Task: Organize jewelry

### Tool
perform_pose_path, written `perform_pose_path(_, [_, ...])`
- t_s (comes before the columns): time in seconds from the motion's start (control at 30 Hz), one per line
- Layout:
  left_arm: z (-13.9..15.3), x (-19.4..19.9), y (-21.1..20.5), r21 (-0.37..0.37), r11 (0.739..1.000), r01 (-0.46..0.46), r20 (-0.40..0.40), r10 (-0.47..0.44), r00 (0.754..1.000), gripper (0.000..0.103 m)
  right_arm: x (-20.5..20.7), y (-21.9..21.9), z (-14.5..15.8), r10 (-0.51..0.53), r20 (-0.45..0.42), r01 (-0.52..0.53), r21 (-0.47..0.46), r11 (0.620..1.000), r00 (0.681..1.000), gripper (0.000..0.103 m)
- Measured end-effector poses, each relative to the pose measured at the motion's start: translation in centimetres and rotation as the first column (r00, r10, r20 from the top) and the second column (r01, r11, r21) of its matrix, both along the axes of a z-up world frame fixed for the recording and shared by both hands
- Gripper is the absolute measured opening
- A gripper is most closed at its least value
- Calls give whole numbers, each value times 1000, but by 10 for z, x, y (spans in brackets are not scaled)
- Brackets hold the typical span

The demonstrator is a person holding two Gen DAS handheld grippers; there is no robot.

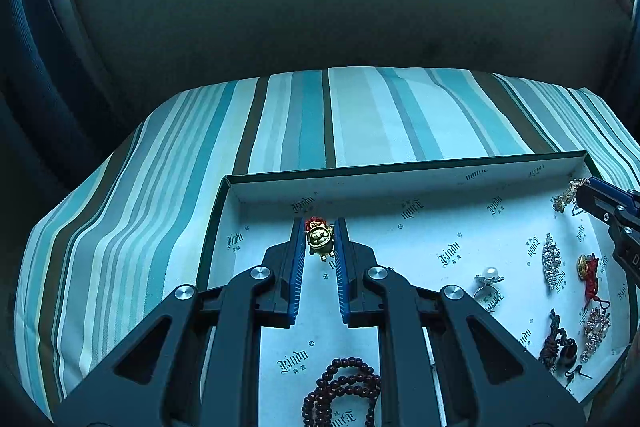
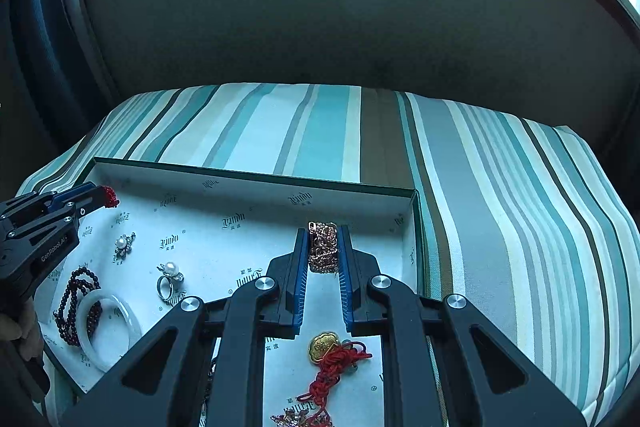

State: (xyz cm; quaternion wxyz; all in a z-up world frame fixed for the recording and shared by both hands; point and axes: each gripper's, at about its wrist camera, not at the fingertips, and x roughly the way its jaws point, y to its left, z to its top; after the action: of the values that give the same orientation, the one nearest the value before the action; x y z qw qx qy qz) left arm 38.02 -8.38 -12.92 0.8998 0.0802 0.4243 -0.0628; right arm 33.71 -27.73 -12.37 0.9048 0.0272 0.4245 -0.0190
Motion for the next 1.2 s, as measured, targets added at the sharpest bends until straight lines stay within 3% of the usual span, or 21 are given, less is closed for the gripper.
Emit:
perform_pose_path(0.17, [-5, 4, 3, 2, 1000, -16, -17, 16, 1000, 17, 2, 0, -5, 0, -23, 0, 1, 1000, 1000, 15])
perform_pose_path(0.27, [-5, 4, 4, 5, 1000, -18, -13, 18, 1000, 28, 2, -1, -5, -11, -52, 12, 8, 1000, 999, 17])
perform_pose_path(0.33, [-5, 4, 5, 3, 1000, -19, -11, 19, 1000, 37, 2, -2, -5, -16, -51, 17, 7, 1000, 999, 25])
perform_pose_path(0.4, [-5, 4, 5, 1, 1000, -23, -9, 23, 1000, 44, 1, -3, -5, -23, -46, 23, 4, 1000, 999, 49])
perform_pose_path(0.43, [-5, 4, 6, -1, 1000, -26, -7, 26, 1000, 51, -1, -3, -4, -26, -39, 26, 1, 1000, 999, 51])
perform_pose_path(0.97, [4, -6, 10, -5, 999, -46, 49, 47, 998, 81, -10, -4, -1, -40, -4, 40, -8, 999, 999, 59])
perform_pose_path(1.2, [13, -17, 7, 27, 998, -57, 100, 54, 994, 92, -21, 0, 5, -51, 24, 52, -25, 998, 998, 79])
